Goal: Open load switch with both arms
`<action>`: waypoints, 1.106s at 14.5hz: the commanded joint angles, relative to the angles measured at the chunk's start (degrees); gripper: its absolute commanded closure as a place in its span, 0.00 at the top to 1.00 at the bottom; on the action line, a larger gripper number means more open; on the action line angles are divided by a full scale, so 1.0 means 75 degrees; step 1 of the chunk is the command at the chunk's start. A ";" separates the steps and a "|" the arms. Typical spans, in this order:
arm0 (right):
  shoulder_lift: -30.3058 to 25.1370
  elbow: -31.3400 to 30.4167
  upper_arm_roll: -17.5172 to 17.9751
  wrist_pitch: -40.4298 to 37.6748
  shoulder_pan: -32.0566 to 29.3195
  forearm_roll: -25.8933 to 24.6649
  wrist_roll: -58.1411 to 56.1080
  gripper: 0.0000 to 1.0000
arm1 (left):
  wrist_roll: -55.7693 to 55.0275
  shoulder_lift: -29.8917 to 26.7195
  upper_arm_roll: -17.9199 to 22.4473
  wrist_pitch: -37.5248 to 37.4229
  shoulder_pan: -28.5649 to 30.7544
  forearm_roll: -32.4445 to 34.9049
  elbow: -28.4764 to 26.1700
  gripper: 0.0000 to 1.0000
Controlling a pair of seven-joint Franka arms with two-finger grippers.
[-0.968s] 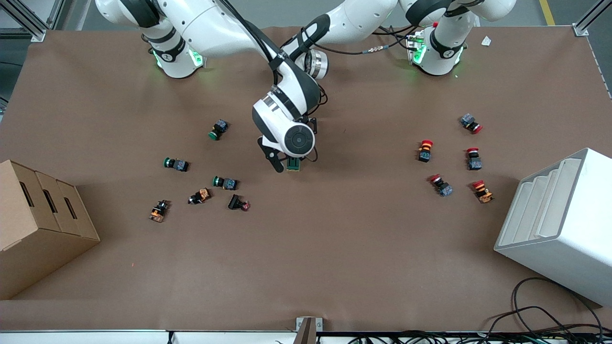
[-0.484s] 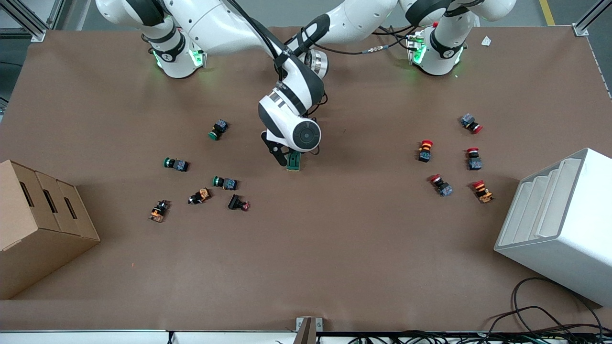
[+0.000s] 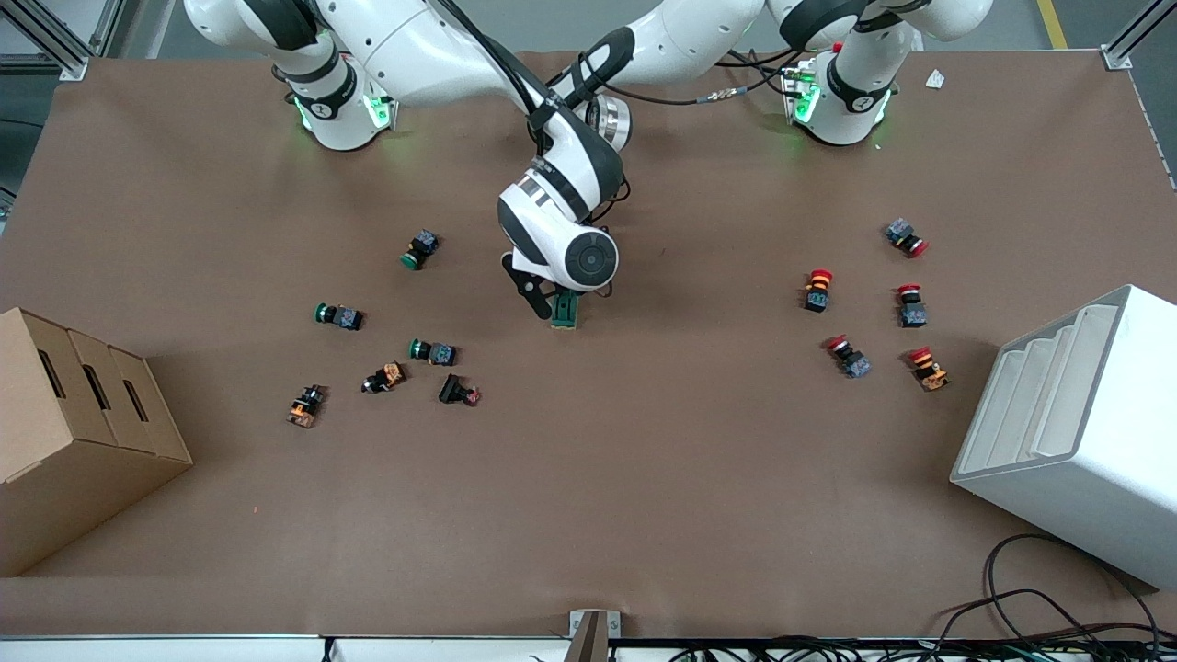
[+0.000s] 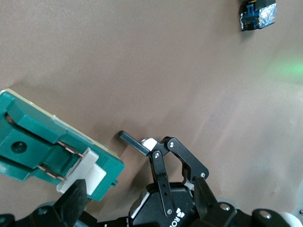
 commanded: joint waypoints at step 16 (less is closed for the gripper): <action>-0.1623 -0.0255 -0.0091 -0.0642 -0.2405 -0.0653 -0.4974 1.00 | 0.0835 -0.0318 -0.0794 -0.0093 0.0086 -0.2096 0.0440 1.00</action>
